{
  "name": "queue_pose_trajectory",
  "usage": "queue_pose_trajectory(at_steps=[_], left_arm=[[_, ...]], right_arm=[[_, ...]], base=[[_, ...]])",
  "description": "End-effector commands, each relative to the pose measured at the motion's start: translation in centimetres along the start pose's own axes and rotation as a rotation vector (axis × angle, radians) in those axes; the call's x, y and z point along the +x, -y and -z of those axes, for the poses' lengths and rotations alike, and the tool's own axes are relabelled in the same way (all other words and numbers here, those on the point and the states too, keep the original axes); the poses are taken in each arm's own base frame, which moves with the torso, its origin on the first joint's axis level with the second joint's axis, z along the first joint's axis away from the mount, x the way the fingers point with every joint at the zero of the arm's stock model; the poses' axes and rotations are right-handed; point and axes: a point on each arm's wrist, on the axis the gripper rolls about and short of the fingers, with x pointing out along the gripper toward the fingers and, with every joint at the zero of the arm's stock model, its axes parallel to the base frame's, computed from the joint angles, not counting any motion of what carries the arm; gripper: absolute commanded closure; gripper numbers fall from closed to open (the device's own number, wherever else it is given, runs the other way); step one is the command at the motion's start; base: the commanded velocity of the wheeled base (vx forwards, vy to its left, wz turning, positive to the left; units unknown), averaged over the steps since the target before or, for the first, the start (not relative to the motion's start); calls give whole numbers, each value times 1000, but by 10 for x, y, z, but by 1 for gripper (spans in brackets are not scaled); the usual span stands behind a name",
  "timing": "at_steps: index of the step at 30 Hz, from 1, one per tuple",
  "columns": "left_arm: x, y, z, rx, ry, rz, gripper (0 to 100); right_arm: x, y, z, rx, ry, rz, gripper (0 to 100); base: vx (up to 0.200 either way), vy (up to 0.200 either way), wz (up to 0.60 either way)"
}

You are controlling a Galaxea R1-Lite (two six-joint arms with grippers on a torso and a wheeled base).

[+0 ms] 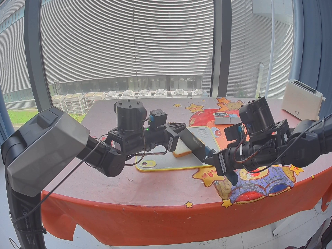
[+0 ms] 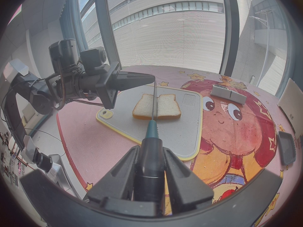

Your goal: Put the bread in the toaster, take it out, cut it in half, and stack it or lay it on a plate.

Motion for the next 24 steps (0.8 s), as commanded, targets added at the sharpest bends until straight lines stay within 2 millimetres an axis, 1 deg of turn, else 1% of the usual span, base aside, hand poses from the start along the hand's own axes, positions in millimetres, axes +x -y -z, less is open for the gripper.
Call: queue_pose_trajectory(at_steps=[1, 6, 9, 12, 15, 16, 20, 21, 24], left_arm=[[-9, 2, -26, 23, 62, -4, 100], [-8, 7, -31, 28, 75, 7, 100], [-7, 9, -28, 29, 79, 11, 100], [-4, 15, -24, 24, 65, 27, 100], [5, 17, -4, 9, 19, 37, 100], [7, 17, -1, 8, 13, 38, 100], [8, 16, 1, 6, 10, 38, 100], [10, 16, 5, 2, 0, 37, 100], [9, 16, 7, 1, -7, 38, 100]], right_arm=[[-1, 0, 0, -2, 2, -1, 100], [-1, -1, 0, -3, 1, -2, 100], [-1, -1, 1, -3, -1, -2, 100], [-1, -1, 1, -3, -1, -2, 100], [0, -1, 1, -3, -2, -2, 100], [0, -1, 1, -3, -2, -2, 100], [-1, -1, 1, -4, -1, -3, 100], [-2, -1, 0, -4, 2, -4, 100], [-3, -1, 0, -4, 7, -4, 100]], base=[[0, 0, 0], [0, 0, 0], [0, 0, 0], [0, 0, 0], [0, 0, 0], [0, 0, 0], [0, 0, 0], [0, 0, 0], [0, 0, 0]])
